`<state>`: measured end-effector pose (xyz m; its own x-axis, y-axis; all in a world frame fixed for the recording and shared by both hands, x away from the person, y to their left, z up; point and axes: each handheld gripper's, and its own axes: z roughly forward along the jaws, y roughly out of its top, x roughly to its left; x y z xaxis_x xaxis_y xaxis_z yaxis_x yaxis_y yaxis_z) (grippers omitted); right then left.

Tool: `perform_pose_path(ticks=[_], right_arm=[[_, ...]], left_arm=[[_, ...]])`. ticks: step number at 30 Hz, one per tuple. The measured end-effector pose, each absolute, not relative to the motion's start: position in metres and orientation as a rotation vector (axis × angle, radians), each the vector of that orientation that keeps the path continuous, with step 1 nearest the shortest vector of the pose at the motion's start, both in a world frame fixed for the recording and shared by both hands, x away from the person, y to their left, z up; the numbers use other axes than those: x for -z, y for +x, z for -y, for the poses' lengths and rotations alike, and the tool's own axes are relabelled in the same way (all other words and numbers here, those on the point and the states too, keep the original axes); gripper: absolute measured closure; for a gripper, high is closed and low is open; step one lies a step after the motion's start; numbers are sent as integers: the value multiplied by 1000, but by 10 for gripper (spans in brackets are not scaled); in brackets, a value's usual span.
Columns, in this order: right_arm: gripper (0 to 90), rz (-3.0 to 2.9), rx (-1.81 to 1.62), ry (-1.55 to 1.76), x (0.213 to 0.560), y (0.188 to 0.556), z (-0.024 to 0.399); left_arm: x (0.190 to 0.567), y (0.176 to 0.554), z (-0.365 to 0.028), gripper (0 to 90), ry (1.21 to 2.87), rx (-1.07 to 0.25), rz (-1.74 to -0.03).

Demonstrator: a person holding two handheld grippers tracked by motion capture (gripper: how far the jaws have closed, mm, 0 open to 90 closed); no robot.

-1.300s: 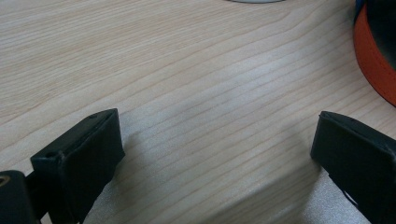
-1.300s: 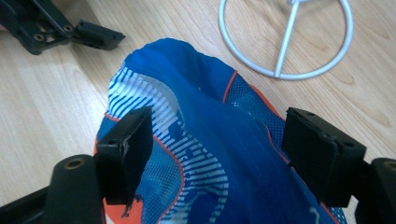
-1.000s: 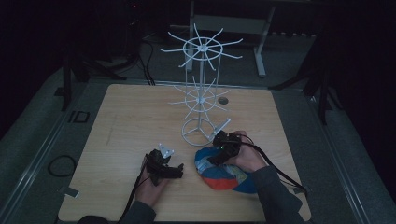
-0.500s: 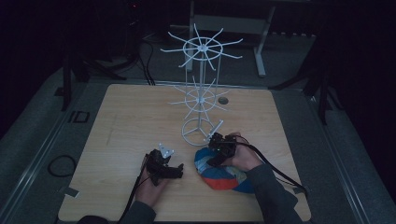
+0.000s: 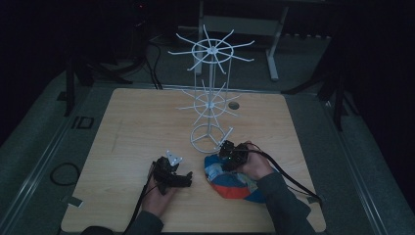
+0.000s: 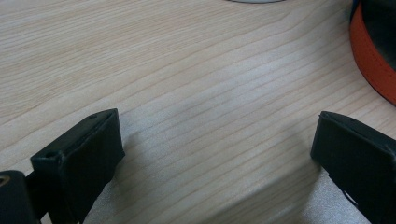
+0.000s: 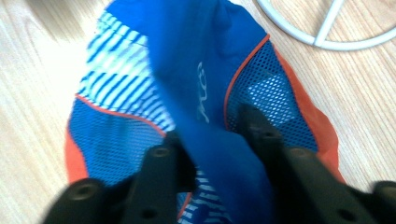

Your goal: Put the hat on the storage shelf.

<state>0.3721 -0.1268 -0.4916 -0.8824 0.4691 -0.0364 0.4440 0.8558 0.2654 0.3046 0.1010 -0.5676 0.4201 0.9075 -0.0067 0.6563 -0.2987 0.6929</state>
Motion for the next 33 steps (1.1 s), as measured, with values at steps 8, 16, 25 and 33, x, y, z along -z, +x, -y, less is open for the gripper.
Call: perform_pose_path(ticks=[8, 16, 25, 33], right_arm=[[873, -2885, -547, 749, 465, 367, 145], [881, -2823, -730, 775, 442, 358, 172], [881, -2746, -889, 805, 426, 347, 200], [880, -2687, -962, 838, 415, 342, 215]], left_arm=[[568, 305, -101, 26, 2056, -522, -1318], [567, 305, -101, 26, 2057, -519, -1319], [567, 304, -101, 26, 2057, -518, -1320], [567, 304, -101, 26, 2057, -518, -1320]])
